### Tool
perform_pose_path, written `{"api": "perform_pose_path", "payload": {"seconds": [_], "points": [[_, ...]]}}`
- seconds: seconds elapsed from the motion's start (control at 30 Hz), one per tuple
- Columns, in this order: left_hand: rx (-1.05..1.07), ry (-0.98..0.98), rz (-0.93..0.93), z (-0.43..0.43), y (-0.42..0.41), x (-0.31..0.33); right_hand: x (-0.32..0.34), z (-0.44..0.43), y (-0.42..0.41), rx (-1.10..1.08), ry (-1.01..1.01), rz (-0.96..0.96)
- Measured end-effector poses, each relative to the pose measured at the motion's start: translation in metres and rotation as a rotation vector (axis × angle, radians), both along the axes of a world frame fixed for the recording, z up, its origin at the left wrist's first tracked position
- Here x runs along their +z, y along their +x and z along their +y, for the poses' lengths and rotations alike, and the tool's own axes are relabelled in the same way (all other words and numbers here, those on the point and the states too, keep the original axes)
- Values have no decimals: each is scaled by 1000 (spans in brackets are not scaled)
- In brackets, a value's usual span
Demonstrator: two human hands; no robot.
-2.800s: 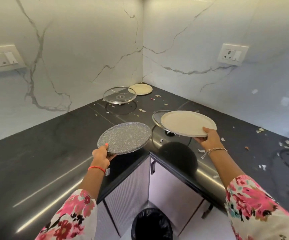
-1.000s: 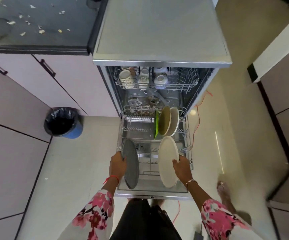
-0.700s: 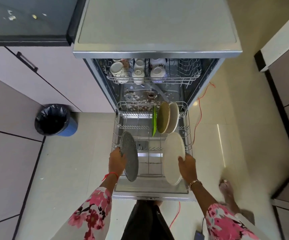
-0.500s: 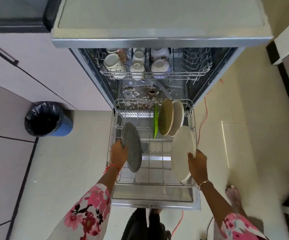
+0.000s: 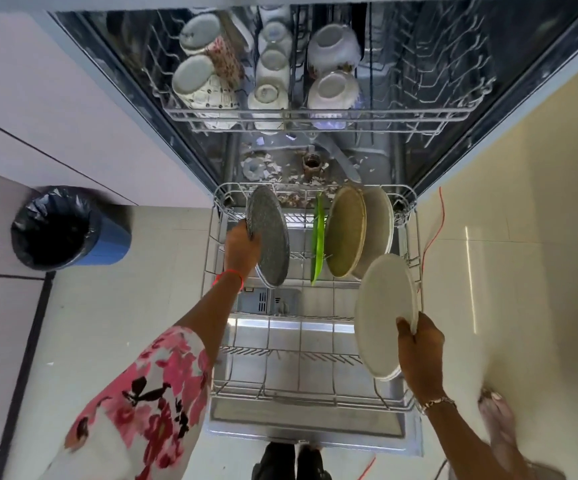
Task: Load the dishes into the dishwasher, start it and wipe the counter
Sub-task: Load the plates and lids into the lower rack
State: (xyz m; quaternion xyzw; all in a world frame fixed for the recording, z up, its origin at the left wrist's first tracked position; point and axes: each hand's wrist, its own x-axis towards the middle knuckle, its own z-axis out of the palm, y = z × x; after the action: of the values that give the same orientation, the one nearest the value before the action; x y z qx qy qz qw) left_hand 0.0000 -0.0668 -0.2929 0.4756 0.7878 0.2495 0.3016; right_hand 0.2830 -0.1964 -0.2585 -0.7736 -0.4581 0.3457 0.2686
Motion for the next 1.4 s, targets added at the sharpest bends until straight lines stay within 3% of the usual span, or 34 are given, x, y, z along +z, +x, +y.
{"api": "perform_pose_path", "payload": {"seconds": [0.13,0.47,1.03,1.27,1.4], "points": [[-80,7,47,12,0,0,-1,0,-2,-16,-21,-19],[-27,55,104,23,4,6,5,6,-5,-3,-25,21],[-94,-12,70,25,26,-17,-6,1,-7,27,-44,14],[-63,-36,-46,21,30,-15,-7,-3,-8,41,-32,-11],[-93,-144,-63,19,28,-11,-6,-6,-9,59,-23,-12]]}}
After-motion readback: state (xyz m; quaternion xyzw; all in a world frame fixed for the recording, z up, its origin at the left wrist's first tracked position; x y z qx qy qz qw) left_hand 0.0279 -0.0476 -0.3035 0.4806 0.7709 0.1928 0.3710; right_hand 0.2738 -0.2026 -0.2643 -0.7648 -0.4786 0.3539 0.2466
